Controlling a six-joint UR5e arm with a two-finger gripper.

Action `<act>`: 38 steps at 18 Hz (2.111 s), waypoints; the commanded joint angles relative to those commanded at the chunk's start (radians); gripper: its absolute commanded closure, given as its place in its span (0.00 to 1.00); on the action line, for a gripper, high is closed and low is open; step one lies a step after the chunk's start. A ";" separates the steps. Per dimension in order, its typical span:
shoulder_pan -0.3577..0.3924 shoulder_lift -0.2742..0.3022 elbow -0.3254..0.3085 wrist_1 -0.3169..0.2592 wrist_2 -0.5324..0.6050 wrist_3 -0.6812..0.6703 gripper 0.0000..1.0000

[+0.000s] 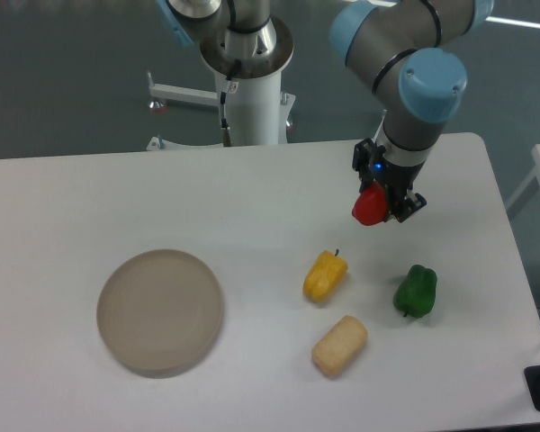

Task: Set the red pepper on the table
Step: 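Carry the held red pepper with the gripper toward the open table area, then lower the red pepper onto the table beside the yellow pepper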

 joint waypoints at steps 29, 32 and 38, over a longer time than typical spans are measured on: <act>-0.354 -0.018 -0.298 0.164 -0.017 -0.543 0.40; -0.354 -0.026 -0.287 0.166 -0.015 -0.540 0.28; -0.353 -0.020 -0.288 0.173 -0.008 -0.537 0.00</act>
